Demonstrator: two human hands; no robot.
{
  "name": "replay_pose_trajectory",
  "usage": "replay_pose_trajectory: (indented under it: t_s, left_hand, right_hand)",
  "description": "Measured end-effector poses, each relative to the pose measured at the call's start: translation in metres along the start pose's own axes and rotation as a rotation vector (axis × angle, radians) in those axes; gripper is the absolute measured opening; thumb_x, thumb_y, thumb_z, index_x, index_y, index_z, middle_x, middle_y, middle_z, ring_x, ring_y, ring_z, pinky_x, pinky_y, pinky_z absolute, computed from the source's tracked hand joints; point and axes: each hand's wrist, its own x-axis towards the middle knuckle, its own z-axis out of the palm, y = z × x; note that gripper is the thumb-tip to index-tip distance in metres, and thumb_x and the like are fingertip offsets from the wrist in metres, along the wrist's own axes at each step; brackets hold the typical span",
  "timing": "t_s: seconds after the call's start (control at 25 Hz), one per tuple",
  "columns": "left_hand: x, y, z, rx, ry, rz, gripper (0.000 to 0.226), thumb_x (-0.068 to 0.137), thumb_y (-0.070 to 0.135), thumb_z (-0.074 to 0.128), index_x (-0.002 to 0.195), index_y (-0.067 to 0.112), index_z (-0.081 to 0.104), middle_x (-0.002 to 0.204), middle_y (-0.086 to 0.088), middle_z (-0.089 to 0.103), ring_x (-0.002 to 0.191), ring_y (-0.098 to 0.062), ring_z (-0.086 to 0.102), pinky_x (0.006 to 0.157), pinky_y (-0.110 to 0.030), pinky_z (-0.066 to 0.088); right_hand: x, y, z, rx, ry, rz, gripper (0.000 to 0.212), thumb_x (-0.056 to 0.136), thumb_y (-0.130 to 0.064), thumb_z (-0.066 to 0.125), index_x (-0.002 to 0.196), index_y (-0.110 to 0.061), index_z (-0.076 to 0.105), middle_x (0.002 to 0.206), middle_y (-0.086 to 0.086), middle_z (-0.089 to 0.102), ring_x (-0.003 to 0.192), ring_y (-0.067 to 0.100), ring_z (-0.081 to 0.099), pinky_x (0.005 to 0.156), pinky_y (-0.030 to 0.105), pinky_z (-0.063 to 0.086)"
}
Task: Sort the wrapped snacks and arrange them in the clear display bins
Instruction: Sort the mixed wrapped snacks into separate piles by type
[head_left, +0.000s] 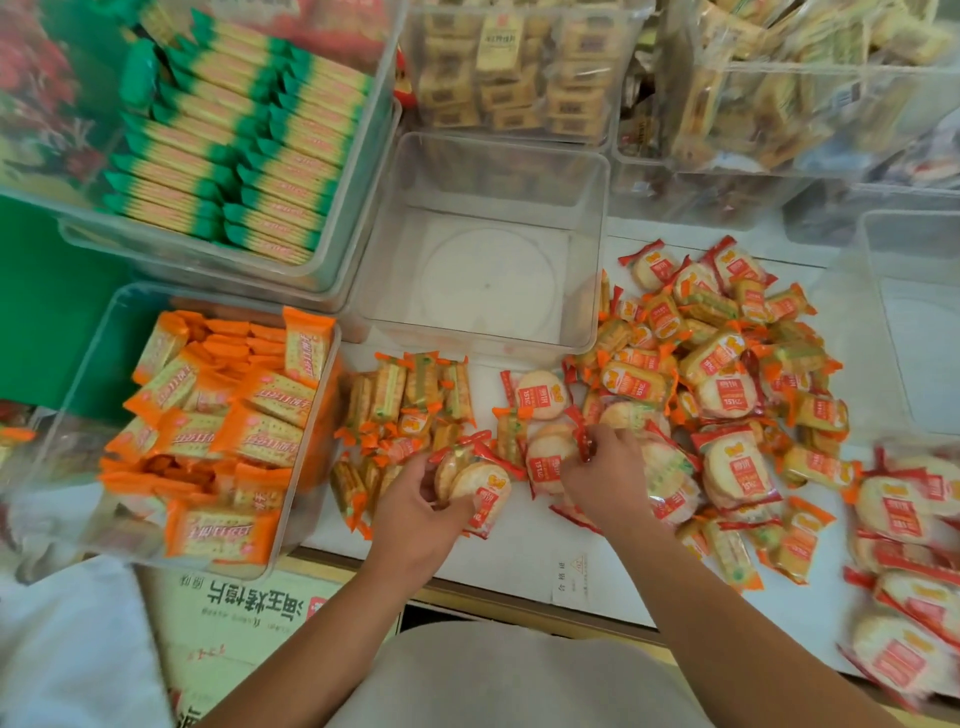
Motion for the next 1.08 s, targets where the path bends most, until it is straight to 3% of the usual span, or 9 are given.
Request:
replay_pose_trajectory:
  t_s: [0.08,0.24,0.4,0.56,0.72,0.84,0.92,1.08]
  left_hand:
    - [-0.005,0.001,0.001,-0.015,0.003,0.003,0.054,0.077,0.019,0.089,0.121,0.035,0.062,0.103,0.014,0.074,0.093,-0.001,0.071,0.083,-0.033,0.063]
    - [-0.012,0.001,0.000,-0.040,-0.004,0.009,0.057,0.078,0.019,0.088,0.125,0.035,0.060,0.104,0.015,0.074,0.094,0.001,0.071,0.085,-0.033,0.063]
    - [-0.017,-0.003,-0.005,-0.085,0.023,-0.014,0.071,0.077,0.020,0.089,0.138,0.029,0.055,0.112,0.010,0.072,0.102,-0.005,0.071,0.088,-0.036,0.063]
    - [-0.022,-0.001,-0.009,-0.126,0.066,-0.018,0.078,0.076,0.021,0.090,0.142,0.031,0.050,0.117,0.008,0.071,0.104,-0.006,0.070,0.088,-0.032,0.062]
    - [-0.030,0.018,0.002,-0.136,0.072,0.016,0.071,0.075,0.023,0.091,0.137,0.027,0.055,0.113,0.010,0.072,0.101,-0.005,0.071,0.088,-0.032,0.061]
    - [-0.044,0.046,0.034,-0.138,-0.006,0.071,0.060,0.075,0.024,0.092,0.125,0.030,0.060,0.106,0.009,0.074,0.096,-0.008,0.072,0.081,-0.029,0.061]
    - [-0.055,0.068,0.067,-0.106,-0.078,0.130,0.064,0.076,0.026,0.092,0.129,0.034,0.057,0.102,0.007,0.074,0.092,-0.010,0.072,0.079,-0.026,0.060]
    - [-0.084,0.099,0.153,-0.031,-0.232,0.215,0.066,0.077,0.029,0.090,0.130,0.042,0.054,0.097,0.005,0.071,0.084,-0.009,0.070,0.075,-0.028,0.058]
  right_hand:
    - [0.001,-0.003,0.010,-0.110,0.064,-0.062,0.041,0.084,-0.023,0.064,0.122,-0.009,0.060,0.121,0.014,0.055,0.114,0.037,0.049,0.098,0.047,0.044]
    - [0.002,-0.005,0.024,-0.208,0.104,-0.084,0.059,0.086,-0.039,0.070,0.132,-0.007,0.054,0.128,0.016,0.057,0.120,0.042,0.048,0.107,0.048,0.036]
    - [0.002,-0.009,0.026,-0.194,0.113,-0.099,0.059,0.087,-0.037,0.073,0.133,-0.009,0.051,0.130,0.014,0.056,0.120,0.041,0.049,0.103,0.049,0.040]
    - [-0.011,-0.018,0.006,0.064,0.050,-0.157,0.051,0.086,-0.025,0.078,0.128,-0.020,0.049,0.132,0.002,0.050,0.107,0.026,0.060,0.081,0.038,0.048]
    - [-0.041,-0.016,-0.046,0.201,0.106,-0.221,0.069,0.085,-0.026,0.083,0.144,-0.023,0.048,0.131,-0.013,0.045,0.117,0.004,0.044,0.096,0.025,0.039]
    - [-0.065,0.010,-0.096,0.236,0.158,-0.224,0.059,0.082,-0.031,0.086,0.132,-0.025,0.056,0.123,-0.009,0.055,0.112,0.010,0.055,0.085,0.013,0.041]
    - [-0.080,0.038,-0.131,0.277,0.190,-0.193,0.055,0.082,-0.032,0.086,0.127,-0.029,0.055,0.112,-0.013,0.060,0.103,0.010,0.058,0.074,0.007,0.040]
    - [-0.103,0.122,-0.196,0.331,0.262,-0.119,0.062,0.081,-0.036,0.087,0.132,-0.034,0.053,0.110,-0.017,0.063,0.095,0.000,0.061,0.073,0.010,0.045]
